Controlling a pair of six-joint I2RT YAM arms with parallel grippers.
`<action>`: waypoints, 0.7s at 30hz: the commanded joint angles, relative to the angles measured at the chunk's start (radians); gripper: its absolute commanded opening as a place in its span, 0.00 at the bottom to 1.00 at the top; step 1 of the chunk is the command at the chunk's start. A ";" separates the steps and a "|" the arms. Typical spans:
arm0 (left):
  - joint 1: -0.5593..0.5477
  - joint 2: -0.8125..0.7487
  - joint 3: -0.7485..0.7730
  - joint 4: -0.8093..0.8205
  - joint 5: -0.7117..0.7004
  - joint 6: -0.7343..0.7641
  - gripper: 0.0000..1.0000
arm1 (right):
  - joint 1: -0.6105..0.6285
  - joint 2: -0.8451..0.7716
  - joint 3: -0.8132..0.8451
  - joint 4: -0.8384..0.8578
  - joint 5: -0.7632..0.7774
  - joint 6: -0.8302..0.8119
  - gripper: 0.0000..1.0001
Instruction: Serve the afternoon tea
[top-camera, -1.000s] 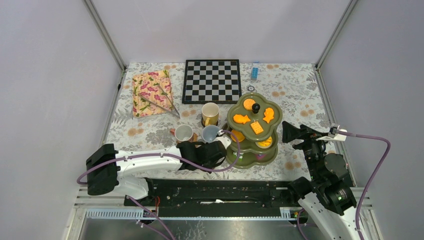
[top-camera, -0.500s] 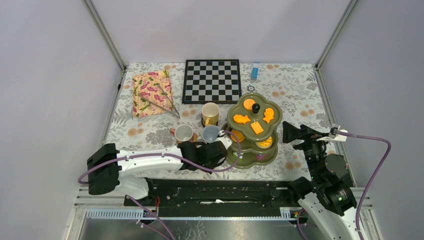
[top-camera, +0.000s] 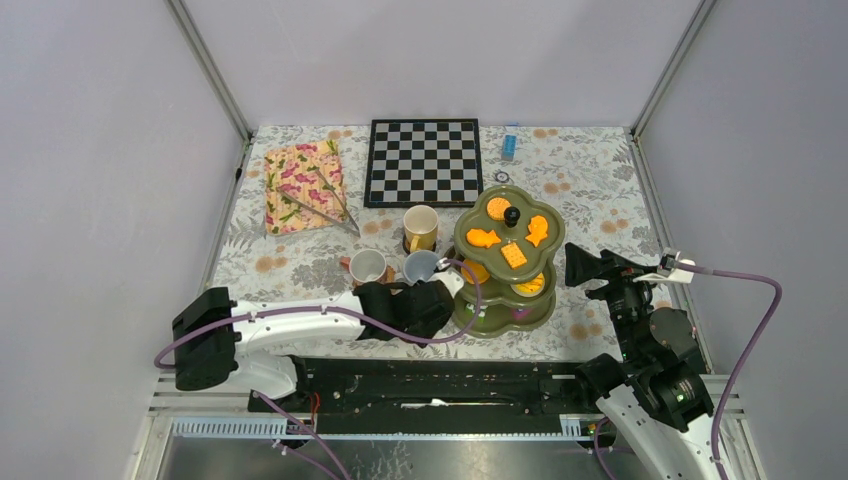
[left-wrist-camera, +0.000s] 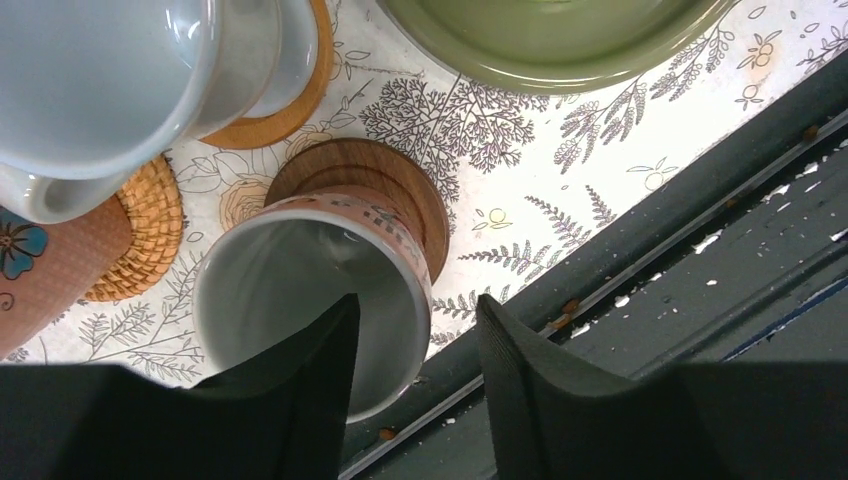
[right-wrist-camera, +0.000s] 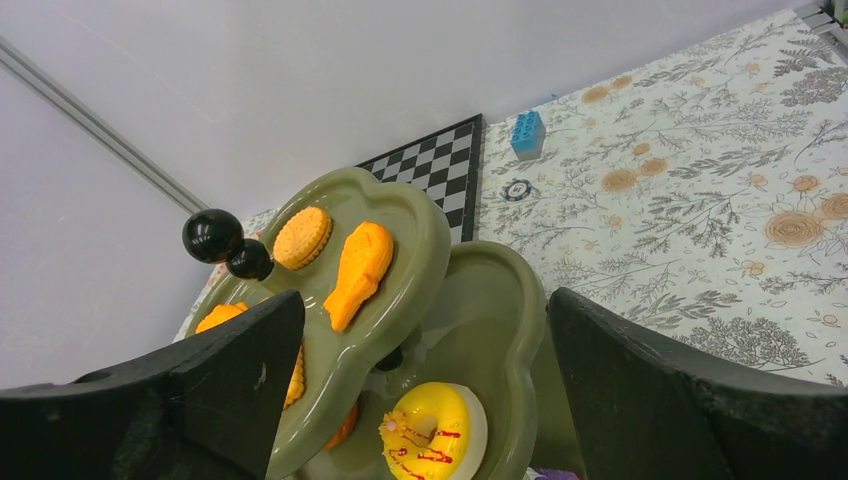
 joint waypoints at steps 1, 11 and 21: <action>0.002 -0.075 0.017 0.025 -0.017 0.006 0.53 | 0.005 -0.004 0.027 0.009 0.025 -0.015 0.98; 0.039 -0.370 0.190 0.031 0.026 0.085 0.80 | 0.004 0.062 0.153 -0.075 0.099 -0.088 0.98; 0.081 -0.395 0.480 0.371 -0.475 0.245 0.99 | 0.005 0.274 0.495 -0.250 0.232 -0.182 0.98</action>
